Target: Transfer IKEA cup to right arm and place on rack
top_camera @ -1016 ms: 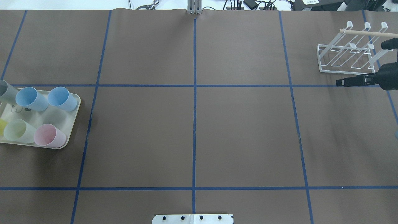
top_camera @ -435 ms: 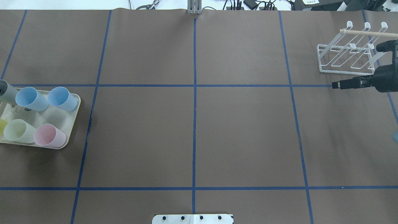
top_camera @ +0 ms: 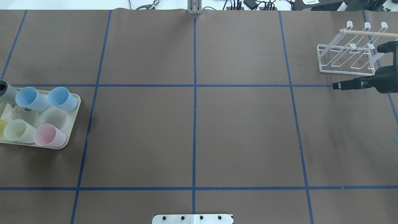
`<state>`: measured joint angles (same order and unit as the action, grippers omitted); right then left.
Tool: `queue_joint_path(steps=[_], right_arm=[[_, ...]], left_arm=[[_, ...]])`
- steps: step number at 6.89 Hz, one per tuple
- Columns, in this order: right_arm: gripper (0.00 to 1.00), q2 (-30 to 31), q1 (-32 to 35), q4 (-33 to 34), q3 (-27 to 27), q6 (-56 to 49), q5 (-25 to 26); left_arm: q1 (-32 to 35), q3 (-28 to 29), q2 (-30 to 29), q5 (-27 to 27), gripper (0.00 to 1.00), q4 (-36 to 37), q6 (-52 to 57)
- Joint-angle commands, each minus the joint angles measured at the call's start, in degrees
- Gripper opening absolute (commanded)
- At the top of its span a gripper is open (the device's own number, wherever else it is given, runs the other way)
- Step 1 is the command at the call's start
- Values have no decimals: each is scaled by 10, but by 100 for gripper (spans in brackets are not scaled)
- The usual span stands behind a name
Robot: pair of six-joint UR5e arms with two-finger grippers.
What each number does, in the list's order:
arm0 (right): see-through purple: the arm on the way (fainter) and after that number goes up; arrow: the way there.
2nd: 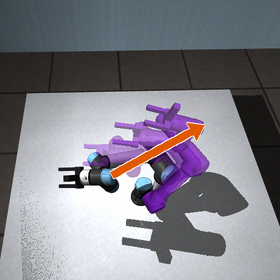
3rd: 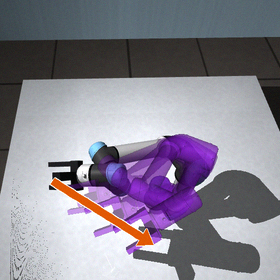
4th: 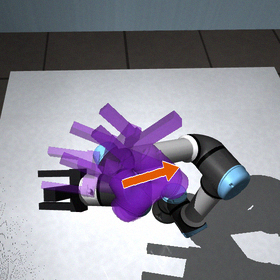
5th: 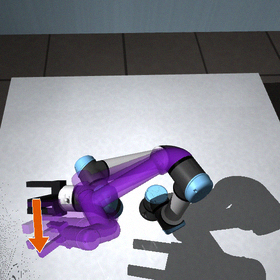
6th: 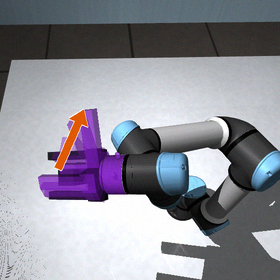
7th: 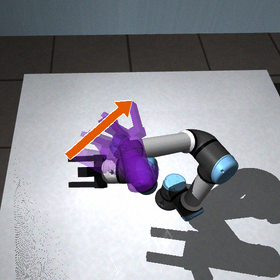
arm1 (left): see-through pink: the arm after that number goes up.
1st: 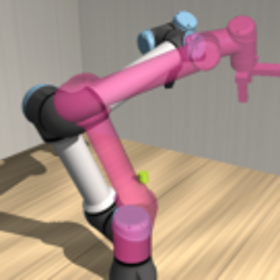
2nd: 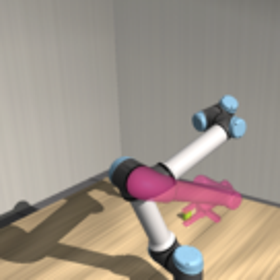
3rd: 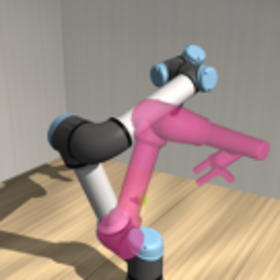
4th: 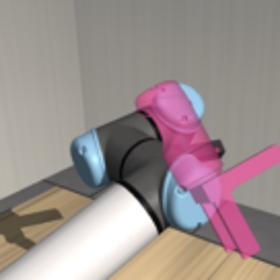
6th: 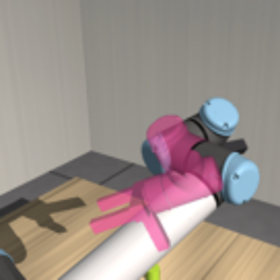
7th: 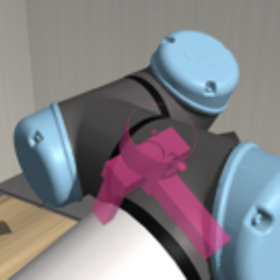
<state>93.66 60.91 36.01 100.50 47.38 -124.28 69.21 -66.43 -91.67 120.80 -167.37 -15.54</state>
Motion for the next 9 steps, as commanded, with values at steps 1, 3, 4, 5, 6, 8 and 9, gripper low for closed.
queue_joint_path(steps=[1, 3, 4, 5, 6, 8, 9], right_arm=[[100, 2, 0, -4, 0, 0, 0], [100, 2, 0, -5, 0, 0, -1], [100, 2, 0, -6, 0, 0, -3], [100, 1, -1, -20, -1, 0, -5], [100, -2, -3, -56, -6, 0, -4], [100, -10, -4, -108, -7, -1, -3], [100, -25, -4, -117, -7, -1, -2]], left_arm=[[0, 3, -3, 6, 34, -2, 4], [0, 1, 0, 8, 18, -15, 4], [0, -1, 1, 10, 2, -15, 4], [0, -1, -3, 54, 0, -16, 5], [7, 0, -4, 107, 0, -16, 16], [64, -8, -15, 158, 0, -6, 24], [96, -9, -18, 155, 0, -7, 24]])
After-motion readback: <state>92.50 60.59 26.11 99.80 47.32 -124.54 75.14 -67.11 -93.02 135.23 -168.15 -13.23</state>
